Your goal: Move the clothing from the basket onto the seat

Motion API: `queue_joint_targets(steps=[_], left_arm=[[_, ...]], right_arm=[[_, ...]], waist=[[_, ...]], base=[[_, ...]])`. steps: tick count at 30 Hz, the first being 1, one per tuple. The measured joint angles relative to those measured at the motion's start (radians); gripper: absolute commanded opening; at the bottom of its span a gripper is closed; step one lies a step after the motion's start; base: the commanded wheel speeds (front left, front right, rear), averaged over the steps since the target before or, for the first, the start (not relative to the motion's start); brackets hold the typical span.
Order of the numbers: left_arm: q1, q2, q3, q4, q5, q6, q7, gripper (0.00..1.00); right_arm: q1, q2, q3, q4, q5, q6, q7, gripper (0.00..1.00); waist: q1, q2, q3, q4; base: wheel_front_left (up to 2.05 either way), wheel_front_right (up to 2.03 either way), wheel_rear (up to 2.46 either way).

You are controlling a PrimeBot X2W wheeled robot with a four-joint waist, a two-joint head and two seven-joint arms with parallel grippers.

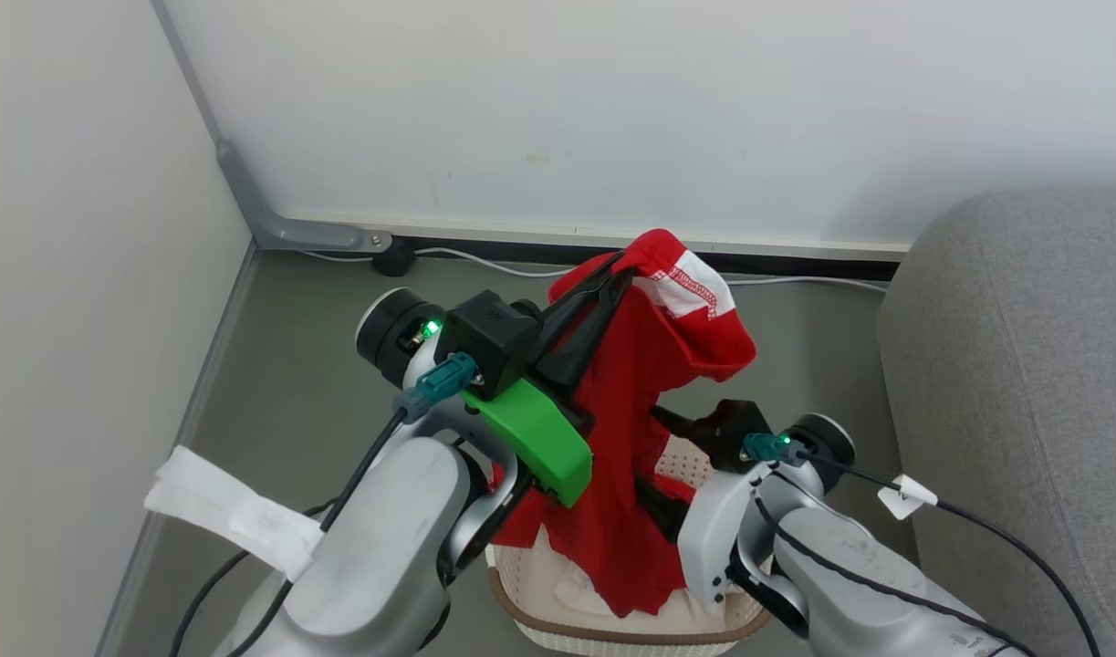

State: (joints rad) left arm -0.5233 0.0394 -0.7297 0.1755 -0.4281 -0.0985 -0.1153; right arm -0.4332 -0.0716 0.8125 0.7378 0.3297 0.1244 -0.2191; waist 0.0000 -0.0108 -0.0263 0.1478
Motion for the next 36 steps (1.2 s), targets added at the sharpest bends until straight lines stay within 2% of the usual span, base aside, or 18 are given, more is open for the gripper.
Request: queue_joint_targets(steps=[3,4,5,6,8,9,10,18,27,28,29,31,32,36], left_arm=[[0.000,0.000,0.000,-0.006,0.000,0.005,0.000,0.00],[0.000,0.000,0.000,-0.008,0.000,0.007,0.001,0.00],[0.000,0.000,0.000,-0.010,0.000,0.008,0.001,0.00],[0.001,0.000,0.000,-0.012,0.000,0.008,0.002,0.00],[0.001,0.000,0.000,-0.015,0.000,0.011,0.002,0.00],[0.001,0.000,0.001,-0.015,0.000,0.012,0.005,0.00],[0.001,0.000,0.002,-0.016,0.000,0.012,0.010,0.00],[0.021,0.026,0.042,0.004,-0.009,0.047,0.019,0.00],[0.070,0.050,0.084,0.050,-0.046,0.074,0.023,0.00],[0.077,0.052,0.091,0.055,-0.051,0.079,0.022,0.20],[0.084,0.054,0.098,0.060,-0.053,0.083,0.022,0.20],[0.096,0.058,0.112,0.068,-0.064,0.092,0.017,0.91],[0.102,0.058,0.119,0.070,-0.069,0.095,0.016,1.00],[0.120,0.060,0.136,0.075,-0.085,0.100,-0.006,1.00]], right_arm=[[-0.002,0.004,0.028,0.011,0.023,0.000,0.000,1.00],[-0.006,0.005,0.035,0.014,0.028,0.000,-0.001,0.87],[-0.011,0.005,0.040,0.016,0.033,0.000,-0.002,0.69],[-0.017,0.005,0.044,0.017,0.037,0.000,-0.002,0.45],[-0.029,0.004,0.057,0.020,0.042,0.000,-0.009,0.24],[-0.035,0.004,0.062,0.022,0.044,0.000,-0.010,0.03],[-0.038,0.004,0.067,0.023,0.049,0.000,-0.010,0.00],[-0.042,-0.014,0.094,0.027,0.095,0.000,-0.019,0.00],[-0.042,-0.033,0.080,0.004,0.141,0.000,-0.028,0.00],[-0.042,-0.036,0.074,-0.002,0.146,0.000,-0.028,0.00],[-0.042,-0.040,0.064,-0.011,0.150,0.000,-0.028,0.00],[-0.044,-0.048,0.036,-0.045,0.154,0.000,-0.028,0.00],[-0.049,-0.051,0.024,-0.061,0.154,0.000,-0.028,0.00],[-0.074,-0.063,-0.030,-0.121,0.154,0.000,-0.028,0.00]], waist=[[0.0000,0.0000,0.003,0.003],[0.0000,0.0000,0.004,0.004],[0.0000,0.0000,0.005,0.004],[0.0000,0.0000,0.006,0.005],[0.0000,0.0000,0.009,0.006],[0.0000,0.0000,0.010,0.007],[0.0000,0.0000,0.011,0.007],[0.0000,0.0000,0.020,-0.005],[0.0000,0.0000,0.029,-0.039],[0.0000,0.0000,0.029,-0.044],[0.0000,0.0000,0.030,-0.049],[0.0000,0.0000,0.031,-0.059],[0.0000,0.0000,0.032,-0.065],[0.0000,0.0000,0.033,-0.088]], base=[[0.00,0.00,0.00],[0.00,0.00,0.00],[0.00,0.00,0.00],[0.00,0.00,0.00],[0.00,0.00,0.00],[0.00,0.00,0.00],[0.00,0.00,0.00],[0.00,0.00,0.00],[0.00,0.00,0.00],[0.00,0.00,0.00],[0.00,0.00,0.00],[0.00,0.00,0.00],[0.00,0.00,0.00],[0.00,0.00,0.00]])
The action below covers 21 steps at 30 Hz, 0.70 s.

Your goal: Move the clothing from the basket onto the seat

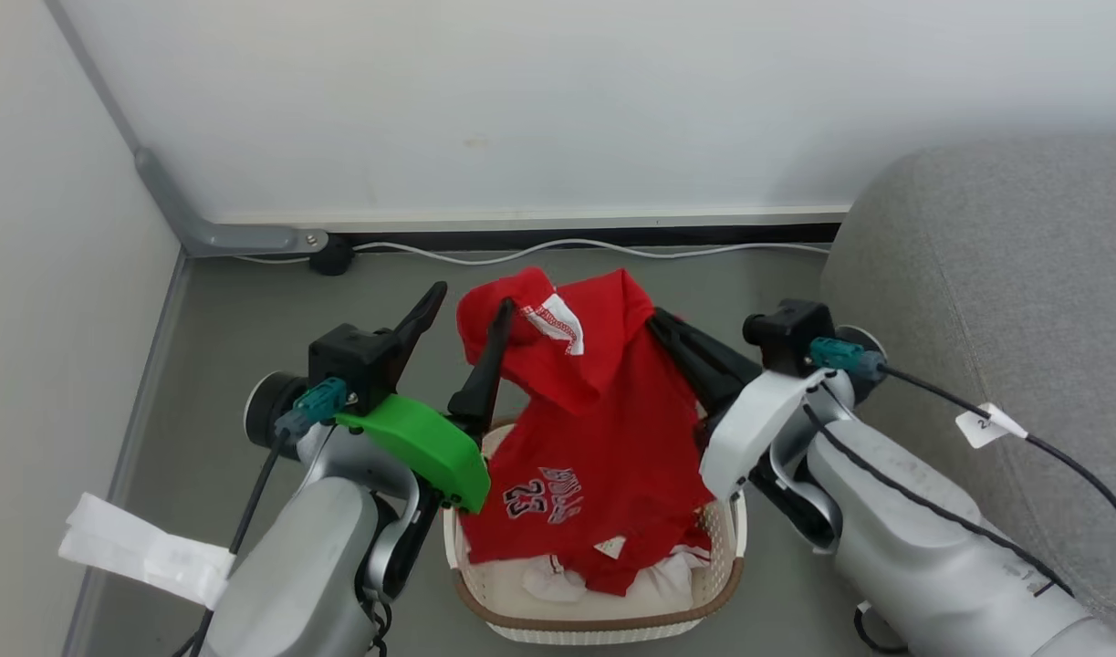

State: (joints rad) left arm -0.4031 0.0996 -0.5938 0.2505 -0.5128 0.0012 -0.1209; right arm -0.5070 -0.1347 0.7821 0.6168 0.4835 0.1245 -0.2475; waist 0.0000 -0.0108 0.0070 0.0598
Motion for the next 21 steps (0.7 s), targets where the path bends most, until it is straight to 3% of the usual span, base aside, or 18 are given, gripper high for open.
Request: queue_joint_targets(steps=[9,21], left_arm=[[0.028,0.009,0.010,0.002,-0.013,-0.002,-0.054,1.00],[0.079,0.022,-0.036,0.015,-0.011,-0.037,-0.074,1.00]], right_arm=[[-0.026,-0.062,-0.113,-0.114,-0.027,-0.004,-0.002,0.00],[0.011,-0.156,-0.218,-0.195,-0.053,-0.049,-0.003,0.00]], waist=[[0.0000,0.0000,0.000,-0.060],[0.0000,0.0000,-0.007,-0.153]], base=[[0.00,0.00,0.00],[0.00,0.00,0.00]])
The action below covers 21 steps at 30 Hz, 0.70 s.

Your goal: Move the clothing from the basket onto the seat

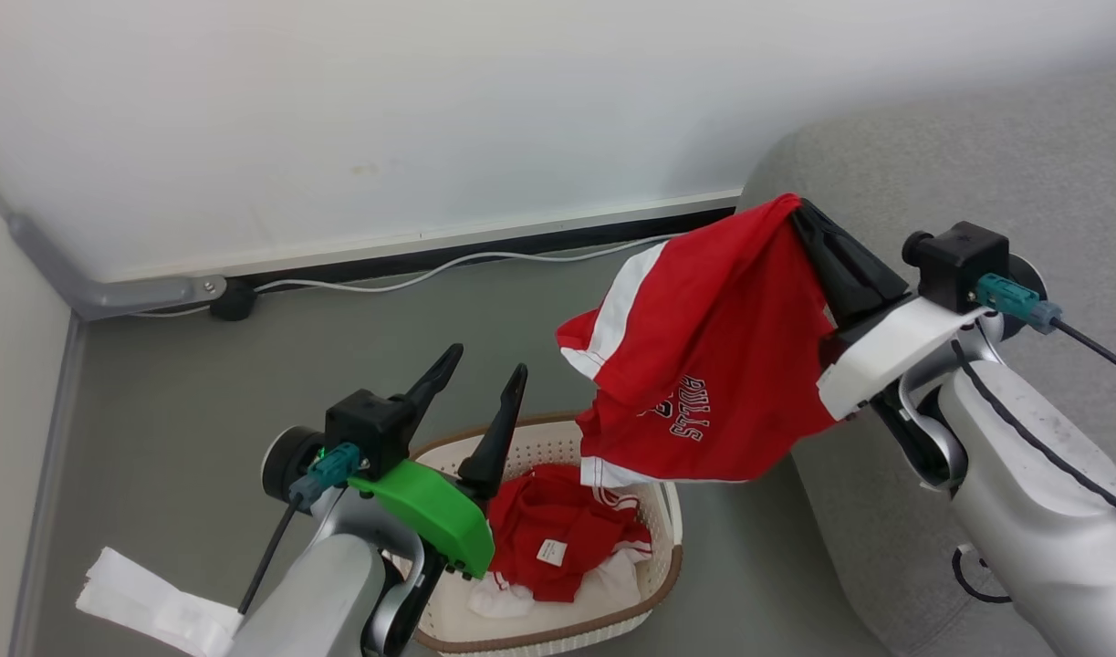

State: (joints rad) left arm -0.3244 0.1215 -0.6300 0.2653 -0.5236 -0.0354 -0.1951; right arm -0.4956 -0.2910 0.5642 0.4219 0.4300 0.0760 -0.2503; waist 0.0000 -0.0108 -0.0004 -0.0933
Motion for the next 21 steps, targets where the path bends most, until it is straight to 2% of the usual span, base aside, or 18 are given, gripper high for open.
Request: queue_joint_targets(steps=[6,21], left_arm=[[0.019,0.000,-0.018,0.002,0.001,-0.010,-0.005,1.00],[0.029,-0.015,-0.058,-0.022,0.010,-0.026,-0.017,1.00]], right_arm=[[0.035,-0.037,-0.036,-0.036,-0.003,-0.015,0.000,0.00],[0.102,-0.100,-0.073,-0.109,-0.016,-0.017,0.000,0.00]], waist=[[0.0000,0.0000,-0.002,-0.053],[0.0000,0.0000,0.011,-0.218]], base=[[0.00,0.00,0.00],[0.00,0.00,0.00]])
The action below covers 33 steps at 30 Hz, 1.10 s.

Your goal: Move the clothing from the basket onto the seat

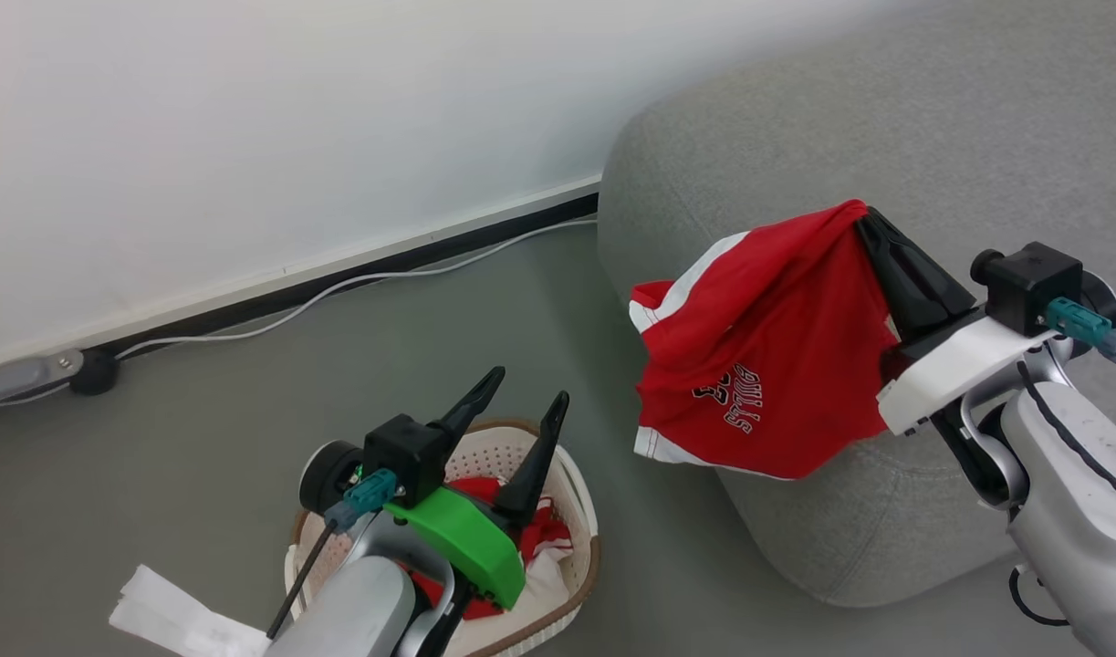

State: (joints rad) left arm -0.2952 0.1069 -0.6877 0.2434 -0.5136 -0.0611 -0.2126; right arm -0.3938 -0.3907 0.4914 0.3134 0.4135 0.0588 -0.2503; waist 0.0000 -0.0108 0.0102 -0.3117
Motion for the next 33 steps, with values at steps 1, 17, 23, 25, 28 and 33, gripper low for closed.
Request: queue_joint_targets(steps=[1,17,23,25,28,33], left_arm=[[0.000,-0.001,-0.002,-0.001,0.004,0.000,0.000,1.00],[-0.030,-0.001,-0.029,-0.044,0.053,-0.001,0.017,1.00],[-0.076,0.017,-0.017,-0.089,0.077,0.009,0.037,1.00],[-0.094,0.027,-0.014,-0.102,0.098,0.011,0.046,1.00],[-0.118,0.034,-0.010,-0.126,0.107,0.015,0.062,1.00],[-0.147,0.037,-0.011,-0.163,0.114,0.019,0.089,1.00]], right_arm=[[0.002,-0.003,-0.003,-0.006,0.000,0.000,0.000,0.00],[-0.074,-0.042,-0.075,-0.043,0.012,0.002,0.000,0.00],[-0.210,-0.063,-0.105,-0.030,0.017,0.006,0.015,0.00],[-0.262,-0.069,-0.127,-0.020,0.019,0.006,0.024,0.00],[-0.337,-0.081,-0.161,-0.002,0.027,0.002,0.040,0.00],[-0.446,-0.106,-0.235,0.027,0.055,-0.018,0.063,0.00]], waist=[[0.0000,0.0000,0.003,-0.010],[0.0000,0.0000,0.112,-0.047],[0.0000,0.0000,0.176,-0.033],[0.0001,0.0000,0.201,-0.028],[0.0001,0.0000,0.239,-0.018],[0.0001,0.0000,0.305,0.003]], base=[[0.00,0.00,0.00],[0.00,0.00,0.00],[0.00,0.00,0.00],[0.00,0.00,0.00],[0.00,0.00,0.00],[0.00,0.00,0.00]])
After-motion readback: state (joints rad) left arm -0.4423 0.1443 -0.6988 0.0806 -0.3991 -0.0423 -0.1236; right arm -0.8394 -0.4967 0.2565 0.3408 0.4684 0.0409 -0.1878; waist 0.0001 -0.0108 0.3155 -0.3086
